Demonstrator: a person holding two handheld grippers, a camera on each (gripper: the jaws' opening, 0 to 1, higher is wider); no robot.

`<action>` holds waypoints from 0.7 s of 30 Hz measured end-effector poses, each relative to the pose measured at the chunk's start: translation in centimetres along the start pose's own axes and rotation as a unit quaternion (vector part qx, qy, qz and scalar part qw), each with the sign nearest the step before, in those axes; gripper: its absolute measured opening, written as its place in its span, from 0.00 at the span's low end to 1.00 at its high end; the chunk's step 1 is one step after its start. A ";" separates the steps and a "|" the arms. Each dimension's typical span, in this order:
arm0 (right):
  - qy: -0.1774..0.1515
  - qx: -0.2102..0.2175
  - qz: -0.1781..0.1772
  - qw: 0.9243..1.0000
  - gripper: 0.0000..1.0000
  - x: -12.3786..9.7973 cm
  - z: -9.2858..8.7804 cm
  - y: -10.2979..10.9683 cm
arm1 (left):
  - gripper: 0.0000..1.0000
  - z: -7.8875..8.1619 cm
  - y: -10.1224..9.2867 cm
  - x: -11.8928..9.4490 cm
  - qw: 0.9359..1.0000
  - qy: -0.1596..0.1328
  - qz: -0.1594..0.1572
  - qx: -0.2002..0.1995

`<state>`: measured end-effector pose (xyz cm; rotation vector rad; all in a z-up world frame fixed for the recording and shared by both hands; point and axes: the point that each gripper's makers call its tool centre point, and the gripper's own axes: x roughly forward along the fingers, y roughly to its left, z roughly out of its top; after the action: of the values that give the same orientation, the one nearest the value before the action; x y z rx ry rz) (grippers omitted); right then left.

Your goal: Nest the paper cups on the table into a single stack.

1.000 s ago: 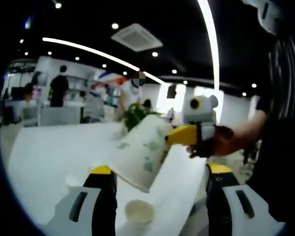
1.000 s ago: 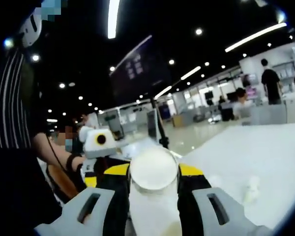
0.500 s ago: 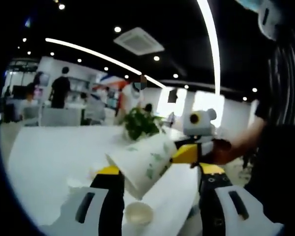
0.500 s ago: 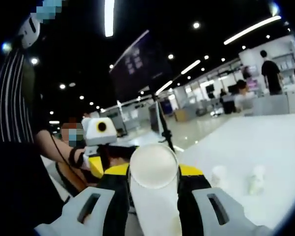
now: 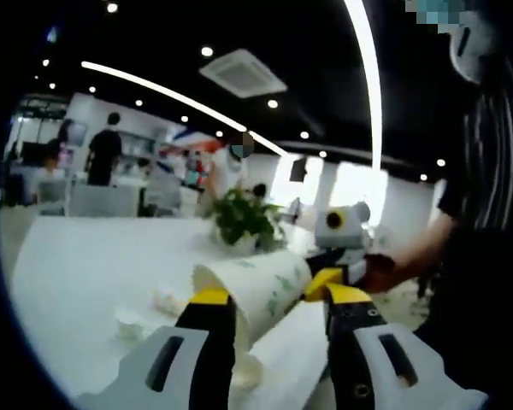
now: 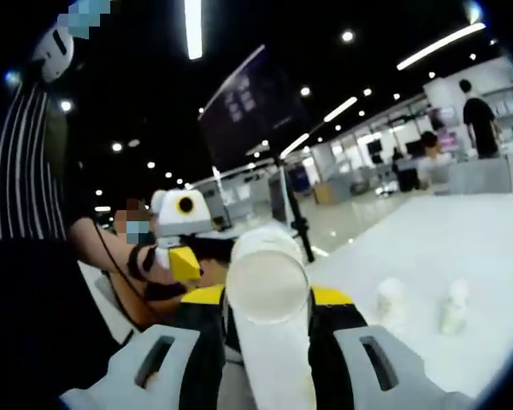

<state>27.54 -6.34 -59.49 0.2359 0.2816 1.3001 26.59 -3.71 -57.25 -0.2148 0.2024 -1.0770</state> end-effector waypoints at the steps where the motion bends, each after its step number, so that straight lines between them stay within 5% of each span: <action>1: 0.001 -0.001 0.000 1.000 0.33 0.0 0.0 0.0 | 0.35 0.0 0.0 0.0 1.000 -0.001 0.000 -0.002; 21: 0.015 0.010 0.008 1.000 0.33 0.2 -1.1 0.5 | 0.19 0.2 -0.1 -0.5 0.999 -0.004 -0.009 -0.038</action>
<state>26.79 -6.00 -60.44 0.2351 0.3191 1.3191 26.27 -3.30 -57.04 -0.2893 0.2345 -1.0864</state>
